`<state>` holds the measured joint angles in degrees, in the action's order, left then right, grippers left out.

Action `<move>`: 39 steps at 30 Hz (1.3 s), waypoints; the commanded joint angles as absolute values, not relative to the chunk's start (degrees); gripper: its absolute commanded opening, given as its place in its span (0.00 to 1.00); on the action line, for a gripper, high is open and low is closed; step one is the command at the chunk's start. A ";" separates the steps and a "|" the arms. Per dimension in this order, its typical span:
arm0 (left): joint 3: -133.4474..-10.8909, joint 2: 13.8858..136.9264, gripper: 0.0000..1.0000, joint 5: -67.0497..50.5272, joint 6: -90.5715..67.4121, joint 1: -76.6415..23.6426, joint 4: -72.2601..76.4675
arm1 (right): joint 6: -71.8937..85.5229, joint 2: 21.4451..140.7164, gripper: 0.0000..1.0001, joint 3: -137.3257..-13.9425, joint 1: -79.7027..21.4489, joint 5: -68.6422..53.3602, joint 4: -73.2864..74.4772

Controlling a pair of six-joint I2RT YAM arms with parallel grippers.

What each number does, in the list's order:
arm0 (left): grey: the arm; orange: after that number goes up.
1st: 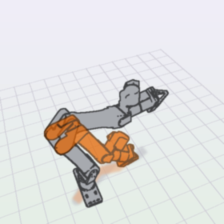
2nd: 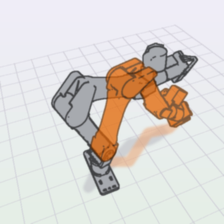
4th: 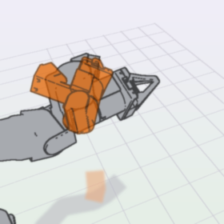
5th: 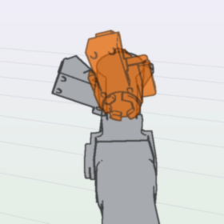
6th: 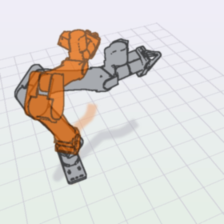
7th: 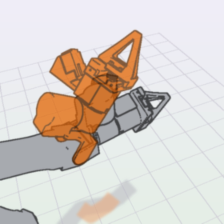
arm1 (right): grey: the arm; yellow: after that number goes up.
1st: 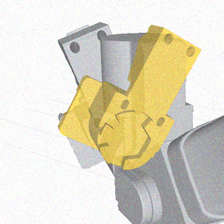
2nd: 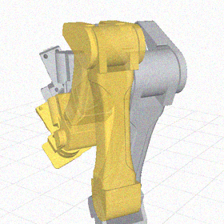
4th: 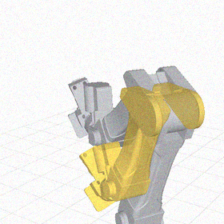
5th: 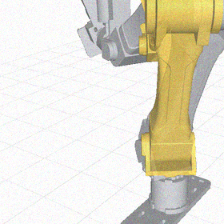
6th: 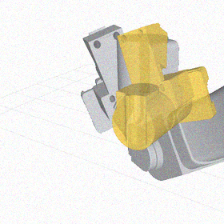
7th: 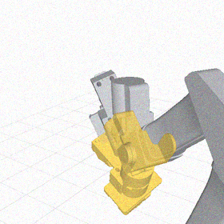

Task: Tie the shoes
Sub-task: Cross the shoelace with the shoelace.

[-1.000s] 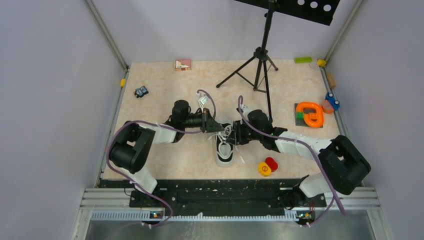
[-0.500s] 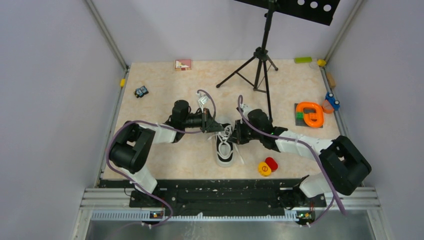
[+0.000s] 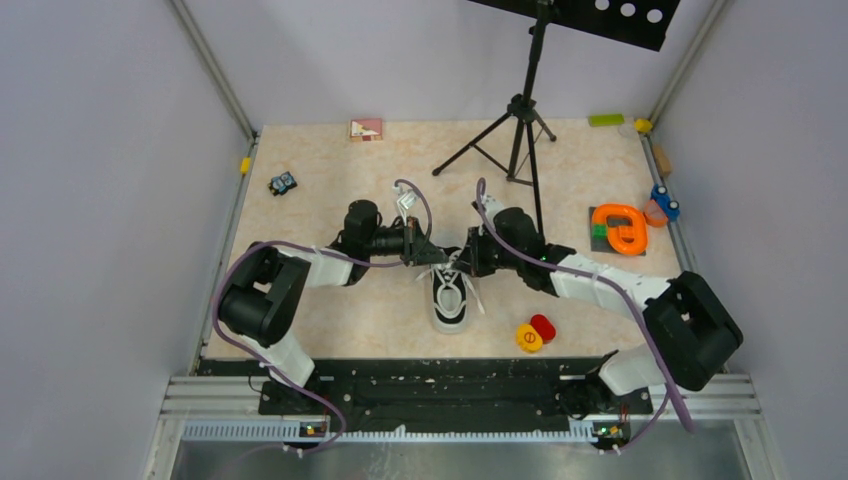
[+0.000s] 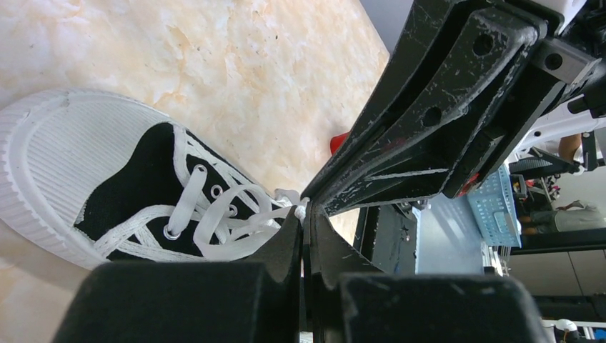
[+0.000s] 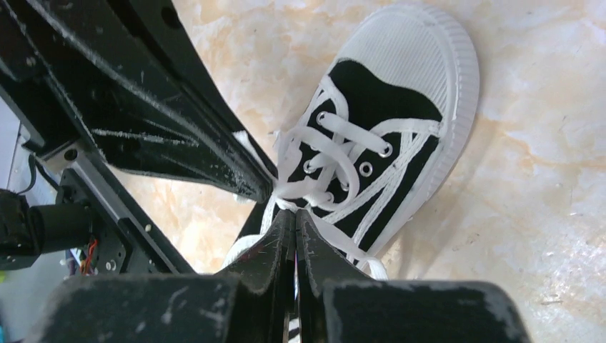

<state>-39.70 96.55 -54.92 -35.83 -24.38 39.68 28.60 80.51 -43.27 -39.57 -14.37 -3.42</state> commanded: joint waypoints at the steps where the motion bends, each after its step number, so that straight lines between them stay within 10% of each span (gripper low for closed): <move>1: -40.27 95.20 0.00 -56.49 -35.07 -24.08 41.74 | 28.56 82.26 0.00 -46.73 -39.20 -11.69 -5.12; 11: -39.88 94.83 0.00 -56.28 -35.15 -24.08 41.84 | 28.70 85.72 0.00 -47.77 -39.25 -13.50 -6.66; 18: -39.96 95.13 0.00 -56.48 -35.16 -24.08 41.89 | 27.10 82.29 0.27 -47.81 -39.29 -16.17 -2.11; 39: -40.64 94.48 0.00 -57.06 -34.65 -24.08 39.83 | 22.33 89.05 0.34 -57.35 -33.39 -22.21 8.62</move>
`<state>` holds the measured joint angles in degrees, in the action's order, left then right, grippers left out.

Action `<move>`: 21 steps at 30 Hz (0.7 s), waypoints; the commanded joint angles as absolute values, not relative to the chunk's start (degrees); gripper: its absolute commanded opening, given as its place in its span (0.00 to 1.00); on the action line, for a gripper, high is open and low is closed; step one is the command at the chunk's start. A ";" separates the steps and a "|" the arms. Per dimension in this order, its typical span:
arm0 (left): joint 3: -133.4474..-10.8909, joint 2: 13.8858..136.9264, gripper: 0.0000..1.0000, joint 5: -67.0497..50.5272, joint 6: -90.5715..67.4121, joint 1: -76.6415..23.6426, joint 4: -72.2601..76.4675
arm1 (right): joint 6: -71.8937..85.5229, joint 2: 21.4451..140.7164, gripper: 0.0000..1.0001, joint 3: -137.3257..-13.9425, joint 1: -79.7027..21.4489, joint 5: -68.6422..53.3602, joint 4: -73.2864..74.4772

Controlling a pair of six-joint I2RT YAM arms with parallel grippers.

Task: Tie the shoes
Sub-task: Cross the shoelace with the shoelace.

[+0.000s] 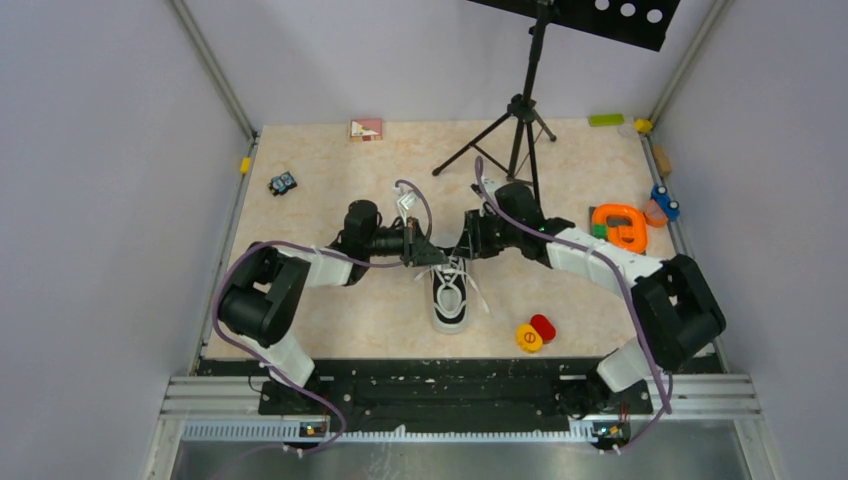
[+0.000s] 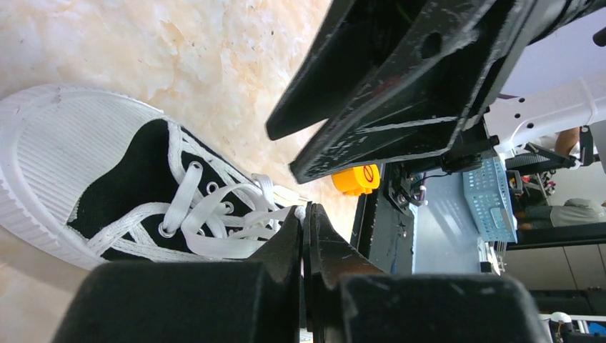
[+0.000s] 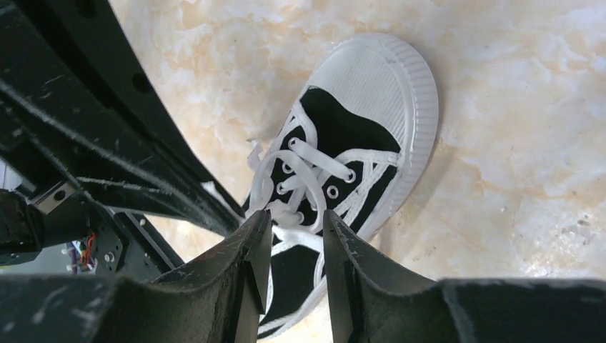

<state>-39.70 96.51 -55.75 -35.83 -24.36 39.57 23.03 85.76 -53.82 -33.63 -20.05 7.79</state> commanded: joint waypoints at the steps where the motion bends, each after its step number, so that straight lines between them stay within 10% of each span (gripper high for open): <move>1: -40.60 94.60 0.00 -57.34 -34.63 -24.08 39.74 | 22.68 90.37 0.34 -57.85 -33.40 -22.23 8.72; 11: -40.62 94.65 0.00 -57.43 -34.63 -24.08 39.21 | 22.61 96.12 0.33 -59.44 -33.49 -23.00 8.11; 21: -41.11 94.61 0.00 -57.20 -34.44 -24.08 38.49 | 23.64 91.49 0.00 -56.19 -33.48 -20.08 6.69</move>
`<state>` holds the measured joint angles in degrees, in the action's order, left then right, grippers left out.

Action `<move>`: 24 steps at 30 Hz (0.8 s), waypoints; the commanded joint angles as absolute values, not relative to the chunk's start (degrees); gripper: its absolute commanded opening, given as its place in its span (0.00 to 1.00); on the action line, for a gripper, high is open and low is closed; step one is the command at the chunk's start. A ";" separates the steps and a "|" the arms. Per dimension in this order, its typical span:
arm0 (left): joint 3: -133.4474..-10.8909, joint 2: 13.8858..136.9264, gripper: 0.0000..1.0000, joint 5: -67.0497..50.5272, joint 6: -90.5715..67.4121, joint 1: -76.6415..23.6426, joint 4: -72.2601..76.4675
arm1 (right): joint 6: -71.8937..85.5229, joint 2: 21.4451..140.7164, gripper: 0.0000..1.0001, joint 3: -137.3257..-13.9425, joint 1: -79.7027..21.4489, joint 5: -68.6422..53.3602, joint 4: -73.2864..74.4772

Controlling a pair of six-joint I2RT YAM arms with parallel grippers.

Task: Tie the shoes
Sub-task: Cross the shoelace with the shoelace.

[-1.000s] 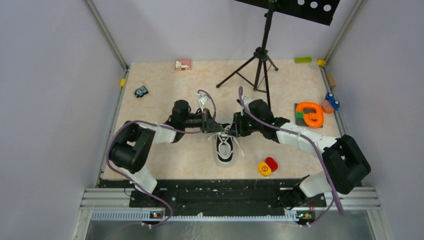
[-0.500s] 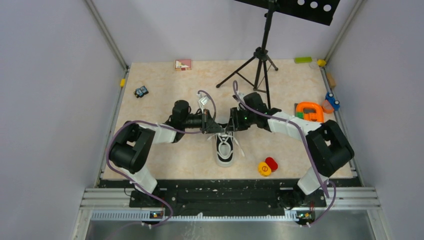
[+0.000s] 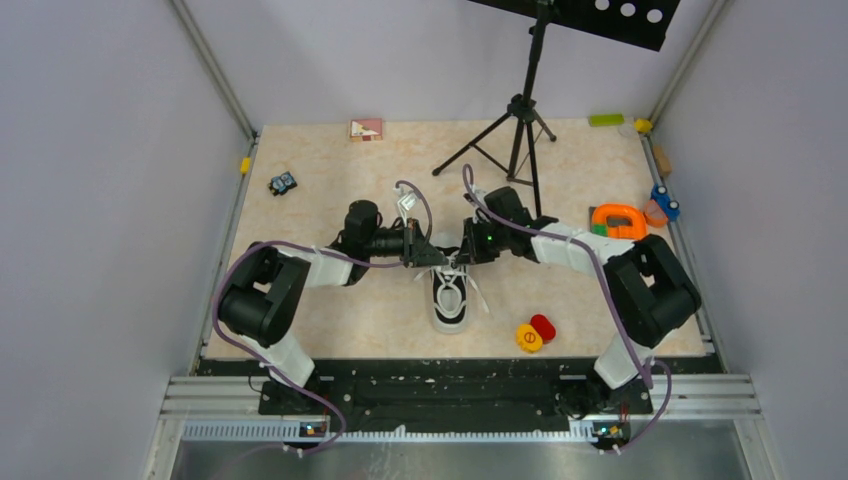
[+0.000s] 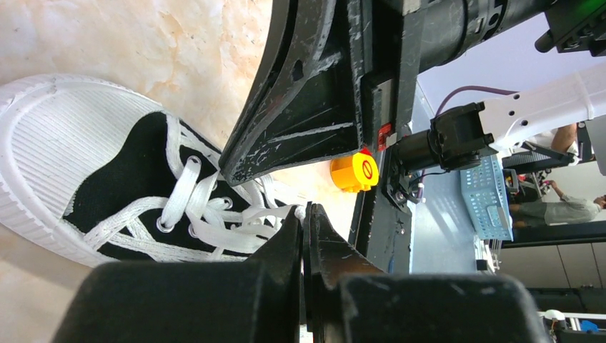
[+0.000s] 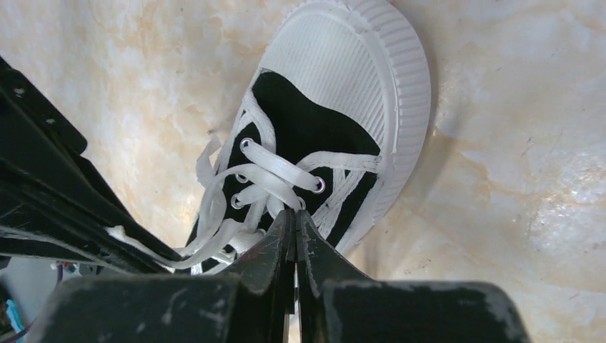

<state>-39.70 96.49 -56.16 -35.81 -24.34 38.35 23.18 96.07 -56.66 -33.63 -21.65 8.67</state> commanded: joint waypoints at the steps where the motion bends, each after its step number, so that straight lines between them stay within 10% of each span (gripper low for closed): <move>1: -41.23 94.58 0.00 -57.13 -34.12 -24.08 37.90 | 24.09 90.37 0.00 -55.52 -33.49 -20.00 6.16; 24: -41.45 95.25 0.00 -59.75 -35.50 -24.08 37.26 | 19.85 75.73 0.00 -47.38 -41.93 -12.97 5.47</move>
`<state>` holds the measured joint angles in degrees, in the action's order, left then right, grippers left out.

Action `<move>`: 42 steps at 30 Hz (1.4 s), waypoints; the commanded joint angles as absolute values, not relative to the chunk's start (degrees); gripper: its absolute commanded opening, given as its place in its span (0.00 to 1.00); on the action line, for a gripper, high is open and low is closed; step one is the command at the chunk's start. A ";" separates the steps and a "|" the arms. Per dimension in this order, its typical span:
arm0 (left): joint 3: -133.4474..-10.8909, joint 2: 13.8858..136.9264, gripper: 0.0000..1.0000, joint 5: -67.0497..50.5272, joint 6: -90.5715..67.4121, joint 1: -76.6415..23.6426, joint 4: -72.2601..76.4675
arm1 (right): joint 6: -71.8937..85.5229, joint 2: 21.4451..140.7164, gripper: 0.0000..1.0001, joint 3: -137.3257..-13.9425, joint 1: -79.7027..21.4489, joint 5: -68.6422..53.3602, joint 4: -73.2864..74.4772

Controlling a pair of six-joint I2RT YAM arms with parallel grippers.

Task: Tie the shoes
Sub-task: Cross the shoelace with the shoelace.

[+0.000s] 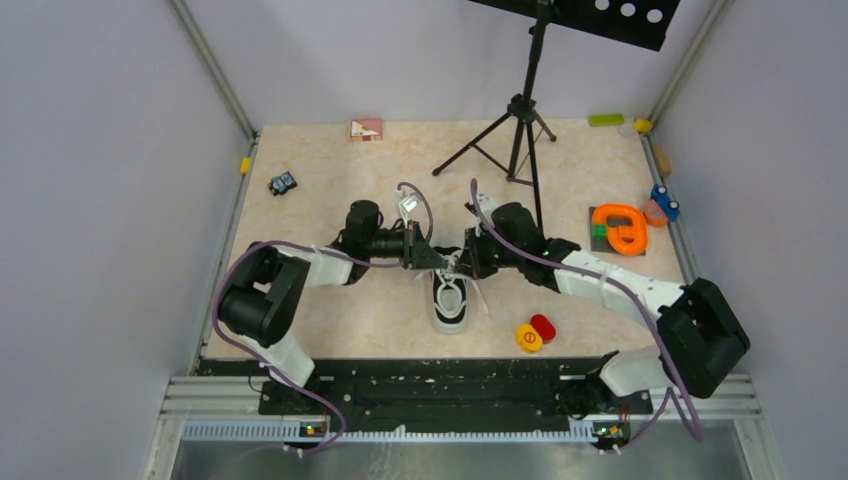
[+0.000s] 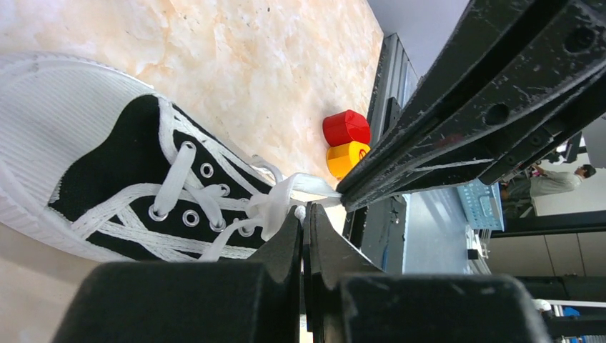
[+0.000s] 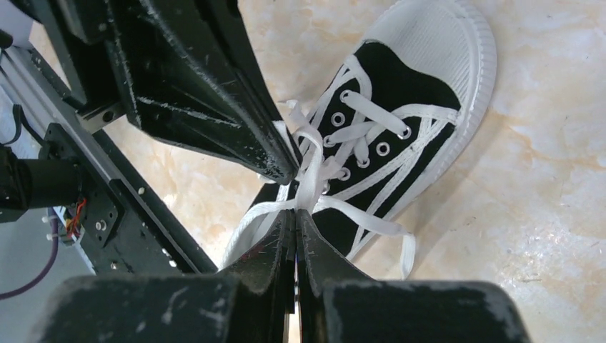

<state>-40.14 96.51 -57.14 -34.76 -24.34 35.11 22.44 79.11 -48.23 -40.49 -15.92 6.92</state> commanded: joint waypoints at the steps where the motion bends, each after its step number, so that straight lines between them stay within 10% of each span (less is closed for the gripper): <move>1: -41.01 94.96 0.00 -59.62 -35.63 -24.08 37.42 | 19.77 75.44 0.00 -47.08 -42.00 -12.93 5.08; 14: -37.33 92.02 0.00 -58.67 -38.89 -24.08 43.63 | 19.41 78.07 0.00 -47.58 -41.88 -9.27 7.27; 19: -36.68 92.25 0.00 -58.08 -38.85 -24.08 43.83 | 26.00 81.56 0.28 -50.21 -39.26 -10.67 6.42; 23: -36.73 92.63 0.00 -58.42 -39.08 -24.08 44.11 | 28.17 86.23 0.31 -54.54 -38.88 -10.42 7.50; 38: -37.15 92.98 0.00 -58.71 -39.49 -24.08 44.54 | 27.33 92.78 0.33 -58.18 -37.88 -10.15 8.64; 42: -37.17 92.90 0.00 -58.79 -39.47 -24.00 44.65 | 27.25 92.07 0.18 -58.12 -37.88 -9.57 8.42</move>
<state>-36.95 93.78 -57.84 -39.16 -24.34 41.01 28.08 92.64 -55.31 -38.33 -9.54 9.65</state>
